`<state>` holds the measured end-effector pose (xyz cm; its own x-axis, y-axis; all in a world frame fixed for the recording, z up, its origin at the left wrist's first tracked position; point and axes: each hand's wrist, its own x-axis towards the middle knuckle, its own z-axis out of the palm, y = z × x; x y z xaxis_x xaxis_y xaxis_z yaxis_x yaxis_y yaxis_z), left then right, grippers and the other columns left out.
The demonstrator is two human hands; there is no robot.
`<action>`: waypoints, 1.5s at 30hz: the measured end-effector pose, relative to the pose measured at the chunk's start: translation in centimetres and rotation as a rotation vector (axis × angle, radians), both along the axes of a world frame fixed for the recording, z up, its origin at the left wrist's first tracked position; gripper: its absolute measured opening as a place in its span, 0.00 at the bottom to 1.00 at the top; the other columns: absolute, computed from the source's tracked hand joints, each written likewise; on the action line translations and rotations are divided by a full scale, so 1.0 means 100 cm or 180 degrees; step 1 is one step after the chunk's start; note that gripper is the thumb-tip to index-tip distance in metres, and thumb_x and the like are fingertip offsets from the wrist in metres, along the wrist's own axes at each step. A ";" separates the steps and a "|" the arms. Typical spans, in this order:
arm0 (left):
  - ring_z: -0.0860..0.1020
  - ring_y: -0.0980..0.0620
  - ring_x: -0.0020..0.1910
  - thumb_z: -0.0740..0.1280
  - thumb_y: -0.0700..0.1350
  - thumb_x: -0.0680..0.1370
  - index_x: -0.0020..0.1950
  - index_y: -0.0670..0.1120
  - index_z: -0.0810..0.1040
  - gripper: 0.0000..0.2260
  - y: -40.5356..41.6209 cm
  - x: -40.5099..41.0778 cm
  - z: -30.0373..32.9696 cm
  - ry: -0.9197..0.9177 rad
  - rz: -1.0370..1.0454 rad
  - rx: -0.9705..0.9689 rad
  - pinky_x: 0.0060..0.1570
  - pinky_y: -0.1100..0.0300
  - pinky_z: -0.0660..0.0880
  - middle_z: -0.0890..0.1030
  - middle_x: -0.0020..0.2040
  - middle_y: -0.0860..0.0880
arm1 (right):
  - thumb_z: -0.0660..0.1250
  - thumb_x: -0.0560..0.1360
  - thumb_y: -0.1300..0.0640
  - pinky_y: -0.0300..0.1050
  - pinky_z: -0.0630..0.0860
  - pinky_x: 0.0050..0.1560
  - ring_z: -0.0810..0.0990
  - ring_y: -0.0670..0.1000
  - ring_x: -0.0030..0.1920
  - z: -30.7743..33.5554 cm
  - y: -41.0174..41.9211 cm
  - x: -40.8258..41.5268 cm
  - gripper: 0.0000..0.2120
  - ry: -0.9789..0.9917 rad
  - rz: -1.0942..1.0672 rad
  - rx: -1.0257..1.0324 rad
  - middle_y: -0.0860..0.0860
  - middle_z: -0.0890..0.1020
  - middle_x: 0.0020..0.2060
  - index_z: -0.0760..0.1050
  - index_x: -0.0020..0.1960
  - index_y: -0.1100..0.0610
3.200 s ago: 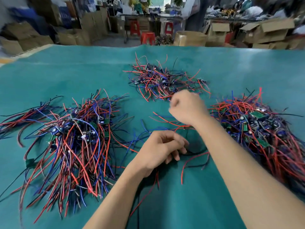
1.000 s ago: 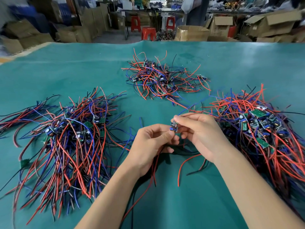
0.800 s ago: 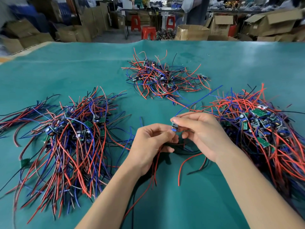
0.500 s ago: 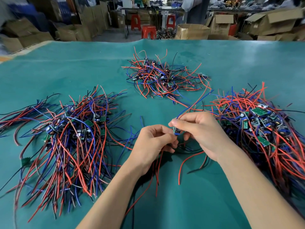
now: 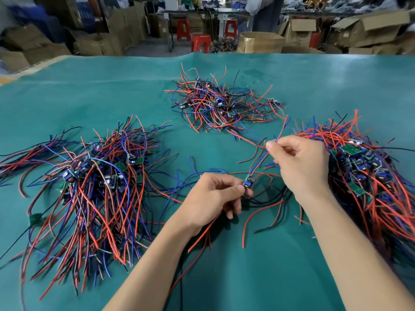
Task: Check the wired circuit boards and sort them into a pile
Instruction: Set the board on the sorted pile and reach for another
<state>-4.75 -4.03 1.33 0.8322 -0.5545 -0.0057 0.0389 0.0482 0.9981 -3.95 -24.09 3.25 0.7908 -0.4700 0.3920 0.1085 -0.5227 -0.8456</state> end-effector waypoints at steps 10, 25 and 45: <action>0.77 0.50 0.31 0.63 0.37 0.82 0.46 0.39 0.82 0.09 -0.002 0.002 -0.002 0.0190 0.0448 -0.0387 0.31 0.64 0.73 0.79 0.33 0.42 | 0.62 0.76 0.40 0.50 0.76 0.26 0.80 0.53 0.24 -0.001 0.006 0.001 0.17 -0.0498 -0.0749 0.1167 0.52 0.84 0.33 0.76 0.39 0.53; 0.81 0.45 0.44 0.65 0.39 0.81 0.47 0.38 0.83 0.08 -0.003 0.006 -0.005 0.0403 0.0778 -0.0779 0.50 0.49 0.79 0.84 0.45 0.38 | 0.73 0.75 0.54 0.42 0.78 0.45 0.82 0.40 0.41 -0.002 0.071 -0.021 0.16 -0.0175 0.0918 -0.0691 0.43 0.87 0.45 0.82 0.62 0.43; 0.81 0.46 0.41 0.60 0.36 0.83 0.50 0.37 0.80 0.09 -0.002 -0.006 0.008 0.0237 0.0041 -0.0508 0.37 0.61 0.78 0.83 0.41 0.39 | 0.73 0.76 0.61 0.50 0.81 0.51 0.84 0.50 0.42 0.046 0.059 -0.016 0.06 -0.1360 -0.0285 -0.0803 0.47 0.86 0.47 0.85 0.52 0.57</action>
<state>-5.31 -4.25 2.10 0.8398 -0.5426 0.0197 0.1108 0.2068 0.9721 -5.55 -18.16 7.89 0.4958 -0.3777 0.7820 0.3628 -0.7281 -0.5817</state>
